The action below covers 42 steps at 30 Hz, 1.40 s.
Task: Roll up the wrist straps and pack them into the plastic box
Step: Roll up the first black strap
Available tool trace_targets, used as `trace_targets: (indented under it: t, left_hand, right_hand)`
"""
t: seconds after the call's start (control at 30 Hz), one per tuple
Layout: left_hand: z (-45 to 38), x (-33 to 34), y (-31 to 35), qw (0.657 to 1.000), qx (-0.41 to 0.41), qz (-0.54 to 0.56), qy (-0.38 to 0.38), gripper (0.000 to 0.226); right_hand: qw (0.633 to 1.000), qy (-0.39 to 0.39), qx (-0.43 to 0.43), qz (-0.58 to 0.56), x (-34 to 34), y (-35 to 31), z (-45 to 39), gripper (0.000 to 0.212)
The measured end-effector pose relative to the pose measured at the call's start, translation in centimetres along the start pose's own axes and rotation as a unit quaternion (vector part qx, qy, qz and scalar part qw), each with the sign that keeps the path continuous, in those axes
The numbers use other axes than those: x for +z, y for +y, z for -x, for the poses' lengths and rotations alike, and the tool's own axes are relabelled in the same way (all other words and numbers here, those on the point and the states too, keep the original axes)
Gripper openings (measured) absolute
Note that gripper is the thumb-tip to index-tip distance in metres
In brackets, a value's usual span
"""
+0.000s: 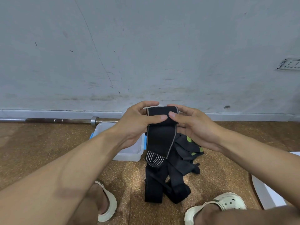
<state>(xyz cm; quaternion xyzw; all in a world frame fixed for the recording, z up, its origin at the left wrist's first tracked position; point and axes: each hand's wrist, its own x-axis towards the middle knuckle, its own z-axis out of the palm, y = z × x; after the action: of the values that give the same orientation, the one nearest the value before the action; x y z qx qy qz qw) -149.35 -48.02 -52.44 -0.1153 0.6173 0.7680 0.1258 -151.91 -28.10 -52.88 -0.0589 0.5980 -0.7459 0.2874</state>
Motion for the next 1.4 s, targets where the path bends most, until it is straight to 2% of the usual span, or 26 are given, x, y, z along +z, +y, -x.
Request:
trace_targets:
  t: [0.13, 0.3, 0.47, 0.6, 0.67, 0.9, 1.07, 1.2, 1.4]
  left_hand:
    - [0.0, -0.3, 0.0, 1.0, 0.001, -0.01, -0.005, 0.074]
    - [-0.1, -0.4, 0.4, 1.0, 0.003, -0.003, -0.021, 0.072]
    - [-0.2, -0.7, 0.7, 0.999, -0.003, -0.022, -0.05, 0.068]
    - [0.0, -0.4, 0.3, 0.997, -0.009, -0.036, -0.067, 0.053]
    - [0.0, -0.1, 0.1, 0.998, -0.001, -0.043, -0.052, 0.048]
    - [0.0, 0.4, -0.1, 0.998, 0.018, -0.064, -0.014, 0.049]
    - [-0.1, 0.3, -0.7, 0.995, 0.053, -0.086, 0.008, 0.046]
    - [-0.2, 0.6, -0.8, 0.998, 0.034, -0.06, 0.002, 0.048]
    - [-0.3, 0.6, -0.5, 0.999, -0.025, 0.022, -0.029, 0.04]
  right_hand:
    - [1.0, -0.007, 0.004, 0.003, -0.5, 0.3, -0.1, 0.045]
    - [0.997, 0.001, -0.044, 0.06, -0.9, 0.7, -0.1, 0.063]
    - [0.992, 0.005, -0.078, 0.101, -0.9, 0.7, 0.1, 0.06]
    - [0.967, 0.013, -0.136, 0.213, -1.2, 0.8, 0.1, 0.055]
    - [0.958, 0.012, -0.151, 0.243, -1.4, 0.6, 0.0, 0.055]
    - [0.965, 0.037, -0.103, 0.237, -1.5, 0.3, 0.1, 0.067]
    - [0.989, 0.042, -0.053, 0.131, -1.1, 0.1, 0.0, 0.041]
    - [0.991, 0.038, -0.076, 0.104, -0.8, 0.6, -0.1, 0.037]
    - [0.977, 0.062, -0.132, 0.153, -0.6, 0.7, -0.1, 0.039]
